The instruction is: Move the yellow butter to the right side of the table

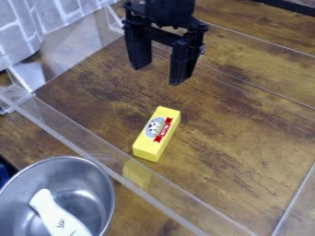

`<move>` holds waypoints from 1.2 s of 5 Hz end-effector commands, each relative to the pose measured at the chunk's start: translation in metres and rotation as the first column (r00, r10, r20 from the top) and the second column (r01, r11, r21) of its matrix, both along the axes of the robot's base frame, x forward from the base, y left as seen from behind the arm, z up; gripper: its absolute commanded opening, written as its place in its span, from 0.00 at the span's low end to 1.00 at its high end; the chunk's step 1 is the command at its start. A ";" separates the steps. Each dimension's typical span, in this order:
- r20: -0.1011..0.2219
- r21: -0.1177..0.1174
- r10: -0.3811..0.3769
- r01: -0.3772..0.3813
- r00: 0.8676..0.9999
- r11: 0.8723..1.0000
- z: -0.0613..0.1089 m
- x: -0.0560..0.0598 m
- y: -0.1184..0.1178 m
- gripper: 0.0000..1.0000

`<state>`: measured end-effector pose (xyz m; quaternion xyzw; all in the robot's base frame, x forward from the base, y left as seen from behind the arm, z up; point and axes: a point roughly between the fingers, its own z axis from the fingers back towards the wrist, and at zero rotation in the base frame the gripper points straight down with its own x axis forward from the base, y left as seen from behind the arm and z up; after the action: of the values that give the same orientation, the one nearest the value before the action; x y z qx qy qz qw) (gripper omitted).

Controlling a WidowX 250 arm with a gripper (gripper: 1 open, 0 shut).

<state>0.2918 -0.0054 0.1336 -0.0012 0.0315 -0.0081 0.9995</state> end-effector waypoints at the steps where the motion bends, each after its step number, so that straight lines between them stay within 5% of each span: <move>1: -0.032 0.004 0.002 -0.002 0.999 1.000 -0.012 -0.004 0.001 1.00; 4: -0.111 0.017 -0.007 0.009 0.994 1.000 -0.070 -0.021 0.003 1.00; 6: -0.119 0.044 0.002 0.003 0.993 0.999 -0.088 -0.012 0.003 1.00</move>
<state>0.2693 -0.0003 0.0333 0.0184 0.1196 -0.0015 0.9926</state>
